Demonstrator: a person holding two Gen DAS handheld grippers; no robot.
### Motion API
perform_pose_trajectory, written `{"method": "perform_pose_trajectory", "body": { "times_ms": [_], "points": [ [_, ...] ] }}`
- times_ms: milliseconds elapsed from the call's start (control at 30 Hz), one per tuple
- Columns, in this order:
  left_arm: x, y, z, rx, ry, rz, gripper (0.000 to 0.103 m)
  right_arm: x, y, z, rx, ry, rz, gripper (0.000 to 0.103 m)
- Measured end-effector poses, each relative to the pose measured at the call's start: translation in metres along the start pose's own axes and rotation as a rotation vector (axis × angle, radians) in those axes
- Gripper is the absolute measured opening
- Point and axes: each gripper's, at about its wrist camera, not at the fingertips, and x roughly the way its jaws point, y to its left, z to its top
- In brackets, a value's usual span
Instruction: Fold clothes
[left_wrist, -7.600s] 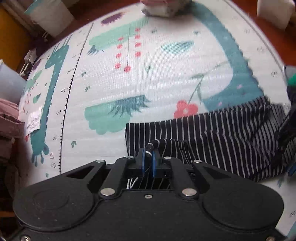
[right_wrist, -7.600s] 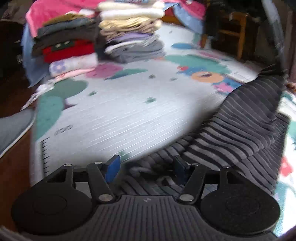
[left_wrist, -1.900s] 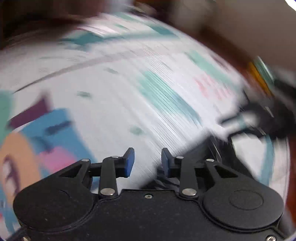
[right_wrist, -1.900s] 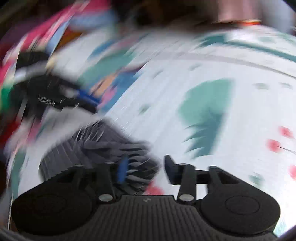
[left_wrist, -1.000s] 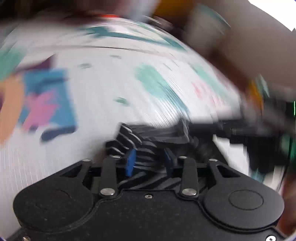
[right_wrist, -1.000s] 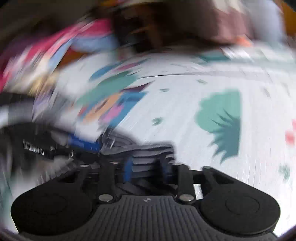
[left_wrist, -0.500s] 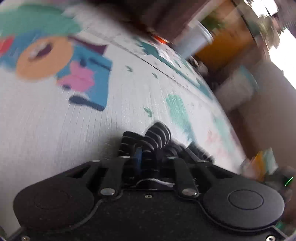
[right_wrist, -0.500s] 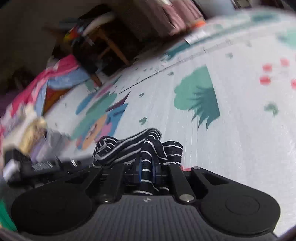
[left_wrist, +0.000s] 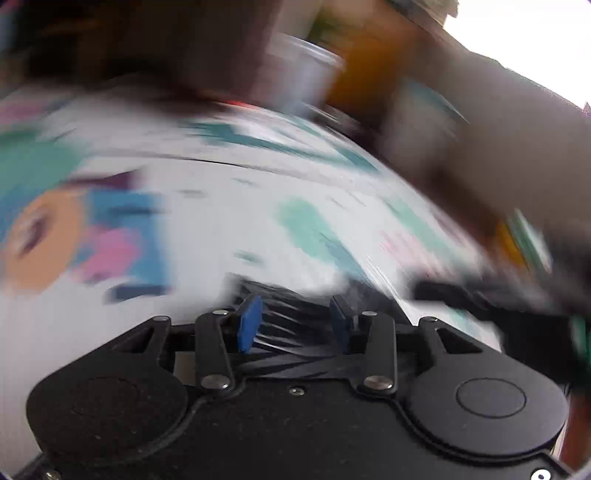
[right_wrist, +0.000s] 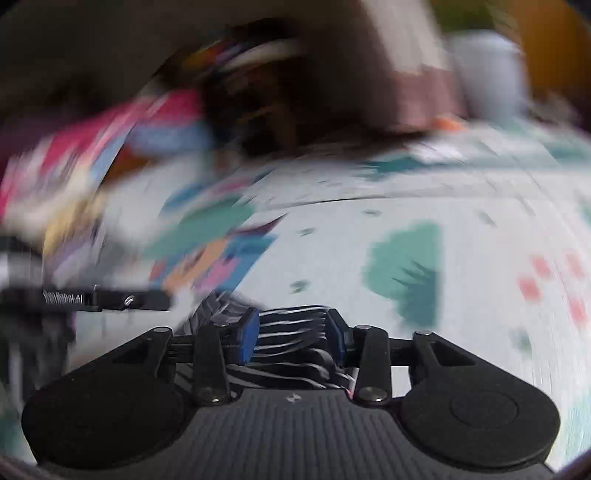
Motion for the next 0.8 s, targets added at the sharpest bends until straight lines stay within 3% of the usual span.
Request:
{"method": "perform_pose_trajectory", "body": {
  "times_ms": [67, 100, 133, 200, 233, 367, 533, 600, 733, 800],
  "points": [
    [0.020, -0.009, 0.001, 0.105, 0.030, 0.008, 0.035, 0.020, 0.010, 0.005, -0.098, 0.008, 0.034, 0.037],
    [0.030, -0.007, 0.000, 0.082, 0.050, 0.035, 0.035, 0.031, 0.013, 0.007, -0.134, 0.016, 0.044, 0.037],
    [0.039, 0.000, -0.001, 0.006, 0.066, 0.058, 0.035, 0.043, 0.009, 0.007, -0.114, 0.045, 0.028, 0.037],
    [0.051, 0.018, -0.006, -0.167, 0.088, 0.081, 0.036, 0.064, -0.017, -0.006, 0.070, 0.119, 0.003, 0.035],
    [0.052, 0.020, -0.005, -0.196, 0.099, 0.092, 0.036, 0.060, -0.027, -0.011, 0.143, 0.066, 0.022, 0.027],
    [0.042, 0.005, -0.009, -0.154, 0.104, 0.124, 0.035, 0.042, -0.021, -0.004, 0.129, 0.039, -0.016, 0.024],
    [0.025, -0.019, -0.041, -0.078, 0.048, 0.136, 0.035, -0.031, 0.012, -0.021, -0.019, -0.080, 0.030, 0.026],
    [0.018, -0.029, -0.054, -0.047, 0.026, 0.141, 0.036, -0.039, 0.025, -0.036, -0.051, -0.053, 0.065, 0.026],
    [0.008, -0.045, -0.080, 0.011, -0.026, 0.152, 0.040, -0.017, 0.020, -0.068, 0.030, 0.047, 0.063, 0.023],
    [0.011, -0.041, -0.076, -0.006, -0.010, 0.146, 0.041, -0.018, 0.023, -0.071, 0.016, 0.027, 0.038, 0.023]
  ]
}}
